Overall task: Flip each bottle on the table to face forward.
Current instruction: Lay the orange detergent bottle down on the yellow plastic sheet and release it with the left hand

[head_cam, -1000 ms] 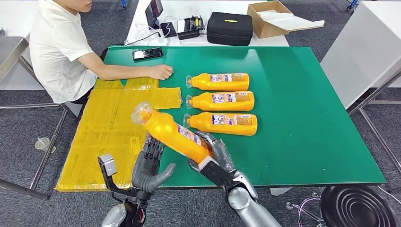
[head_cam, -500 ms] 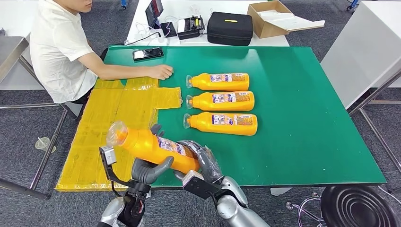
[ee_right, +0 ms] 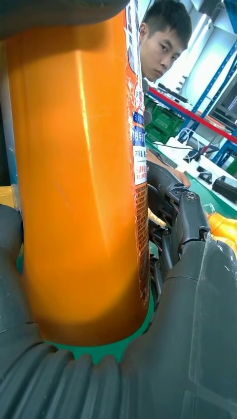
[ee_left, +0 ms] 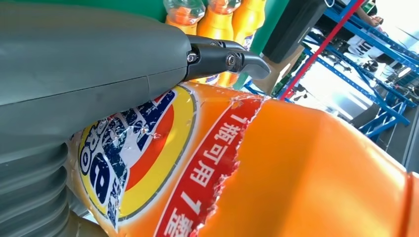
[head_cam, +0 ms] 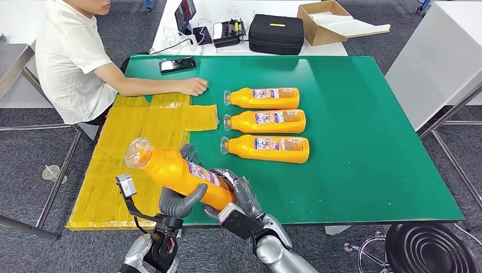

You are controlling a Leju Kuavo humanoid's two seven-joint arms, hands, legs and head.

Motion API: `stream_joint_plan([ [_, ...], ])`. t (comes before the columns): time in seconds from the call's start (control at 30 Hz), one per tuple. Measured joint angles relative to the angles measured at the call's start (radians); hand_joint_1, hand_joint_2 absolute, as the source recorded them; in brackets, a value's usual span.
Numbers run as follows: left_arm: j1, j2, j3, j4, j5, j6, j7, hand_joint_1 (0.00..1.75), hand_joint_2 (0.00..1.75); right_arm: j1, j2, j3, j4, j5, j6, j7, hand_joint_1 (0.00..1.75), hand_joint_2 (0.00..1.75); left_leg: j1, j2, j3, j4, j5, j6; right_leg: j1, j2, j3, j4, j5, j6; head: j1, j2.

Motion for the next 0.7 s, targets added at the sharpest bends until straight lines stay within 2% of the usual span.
stream_joint_plan([
  [0.03,0.003,0.000,0.000,-0.004,0.003,-0.003,-0.006,1.75,1.75,0.000,0.000,0.000,0.000,-0.008,0.007,-0.002,1.71,1.75,0.000,0.000,0.000,0.000,0.000,0.000,0.000,0.000,0.000,0.000,0.000,0.000,0.000,0.000],
  [0.07,0.007,-0.001,0.000,-0.009,0.008,-0.008,-0.013,1.75,1.75,0.000,0.001,0.000,0.000,-0.018,0.017,-0.004,1.62,1.75,0.000,0.000,0.000,0.000,0.000,0.000,0.000,0.000,0.000,0.000,0.000,0.000,0.000,0.000],
  [0.1,0.013,-0.001,0.001,-0.018,0.016,-0.015,-0.021,1.75,1.75,0.000,0.001,-0.001,-0.001,-0.030,0.029,-0.007,1.27,1.75,0.000,0.000,0.000,0.000,0.000,0.000,0.000,0.000,0.000,0.000,0.000,0.000,0.000,0.000],
  [0.17,0.027,-0.002,0.004,-0.038,0.032,-0.031,-0.032,1.75,1.75,0.000,0.002,-0.002,-0.003,-0.052,0.055,-0.016,0.42,1.75,0.000,0.000,0.000,0.000,0.000,0.000,0.000,0.000,0.000,0.000,0.000,0.000,0.000,0.000],
  [0.2,0.034,-0.003,0.007,-0.050,0.038,-0.039,-0.035,1.75,1.75,0.000,0.003,-0.002,-0.004,-0.063,0.069,-0.021,0.08,1.75,0.000,0.000,0.000,0.000,0.000,0.000,0.000,0.000,-0.001,0.000,0.000,0.000,0.000,0.000],
  [0.23,0.039,-0.003,0.010,-0.063,0.040,-0.046,-0.037,1.75,1.75,0.000,0.004,-0.002,-0.004,-0.072,0.082,-0.024,0.00,1.75,0.000,0.000,0.000,0.000,0.000,0.000,0.000,0.000,-0.001,0.000,0.000,0.000,0.000,0.000],
  [0.37,0.045,-0.003,0.022,-0.109,0.031,-0.067,-0.050,1.75,1.75,0.007,0.007,-0.006,0.000,-0.092,0.107,-0.025,0.00,0.00,0.000,0.000,0.000,0.000,0.000,0.000,0.000,0.000,-0.001,0.000,0.000,0.000,0.000,0.000],
  [0.7,0.053,-0.008,0.033,-0.171,0.000,-0.037,-0.080,1.75,1.75,0.026,0.025,-0.035,0.035,-0.094,0.086,-0.021,0.00,0.00,0.000,0.000,-0.001,0.000,0.000,0.000,0.000,0.000,-0.001,0.000,0.000,0.000,0.000,0.000],
])
